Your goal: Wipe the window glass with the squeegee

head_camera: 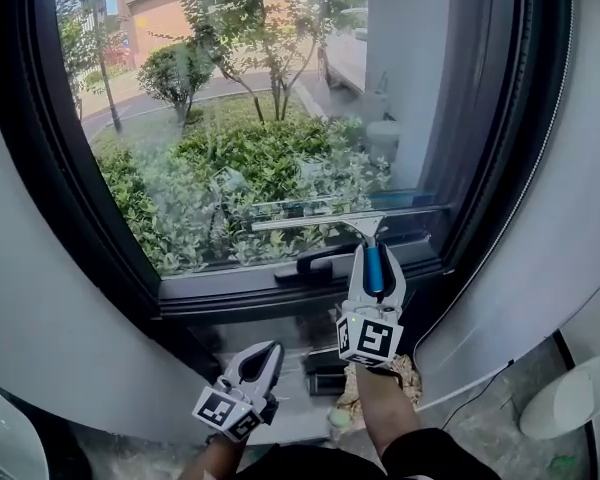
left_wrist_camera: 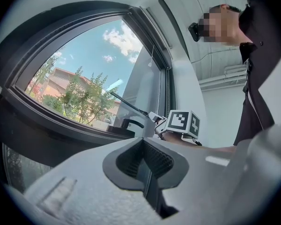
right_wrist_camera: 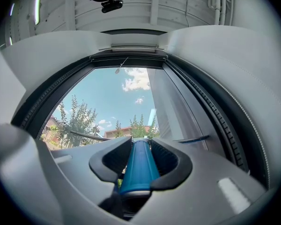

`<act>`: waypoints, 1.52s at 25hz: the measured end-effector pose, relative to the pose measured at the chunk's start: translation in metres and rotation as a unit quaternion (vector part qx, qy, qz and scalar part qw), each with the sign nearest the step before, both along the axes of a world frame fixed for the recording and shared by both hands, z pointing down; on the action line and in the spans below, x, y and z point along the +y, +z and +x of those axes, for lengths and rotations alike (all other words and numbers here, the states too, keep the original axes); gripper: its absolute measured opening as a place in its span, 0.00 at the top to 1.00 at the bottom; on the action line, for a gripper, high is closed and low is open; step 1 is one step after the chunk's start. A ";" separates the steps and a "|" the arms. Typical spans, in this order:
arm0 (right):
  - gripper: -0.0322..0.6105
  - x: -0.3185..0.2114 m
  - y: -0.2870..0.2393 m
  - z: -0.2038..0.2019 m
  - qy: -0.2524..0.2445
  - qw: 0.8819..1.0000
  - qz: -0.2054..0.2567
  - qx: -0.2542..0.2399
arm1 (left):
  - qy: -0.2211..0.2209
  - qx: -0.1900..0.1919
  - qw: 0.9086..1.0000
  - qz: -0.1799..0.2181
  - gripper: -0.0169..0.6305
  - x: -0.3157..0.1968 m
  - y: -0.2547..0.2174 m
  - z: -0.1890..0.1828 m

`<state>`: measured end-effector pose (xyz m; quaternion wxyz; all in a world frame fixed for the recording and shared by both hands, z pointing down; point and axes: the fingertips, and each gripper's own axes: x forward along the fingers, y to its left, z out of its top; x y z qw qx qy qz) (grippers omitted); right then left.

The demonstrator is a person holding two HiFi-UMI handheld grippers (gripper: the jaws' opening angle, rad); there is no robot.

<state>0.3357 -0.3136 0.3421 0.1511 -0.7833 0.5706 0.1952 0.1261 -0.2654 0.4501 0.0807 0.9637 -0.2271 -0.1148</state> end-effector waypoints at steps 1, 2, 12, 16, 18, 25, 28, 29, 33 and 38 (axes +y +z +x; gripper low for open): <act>0.74 0.000 0.002 0.000 -0.001 1.000 -0.001 -0.002 | -0.001 -0.001 1.000 0.000 0.97 0.000 0.001 -0.001; 0.74 0.000 0.003 0.000 -0.001 1.000 -0.002 -0.004 | -0.004 -0.001 1.000 -0.001 0.97 0.000 0.001 -0.002; 0.74 0.000 0.015 0.000 -0.002 1.000 -0.013 -0.001 | -0.012 -0.001 1.000 -0.006 0.97 0.005 -0.001 -0.003; 0.74 0.000 0.021 0.000 -0.003 1.000 -0.018 -0.001 | -0.015 0.002 1.000 -0.009 0.97 0.005 -0.001 -0.003; 0.74 0.000 0.023 0.000 -0.003 1.000 -0.019 0.002 | -0.015 -0.004 1.000 -0.009 0.97 0.005 0.005 -0.002; 0.74 0.000 0.030 0.000 -0.005 0.999 -0.032 0.004 | -0.012 0.005 1.000 -0.017 0.97 0.012 0.004 -0.001; 0.74 -0.001 0.034 0.000 -0.007 0.999 -0.036 0.001 | -0.020 -0.005 1.000 -0.021 0.97 0.012 0.011 -0.003; 0.74 -0.001 0.035 0.000 -0.008 0.999 -0.037 0.000 | -0.022 -0.010 0.999 -0.021 0.97 0.012 0.014 -0.004; 0.74 0.000 0.038 0.001 -0.009 0.999 -0.041 -0.003 | -0.021 0.004 1.000 -0.019 0.98 0.017 0.008 -0.003; 0.74 0.000 0.034 0.001 -0.014 0.999 -0.038 -0.006 | -0.035 -0.003 0.999 -0.014 0.97 0.021 0.007 -0.006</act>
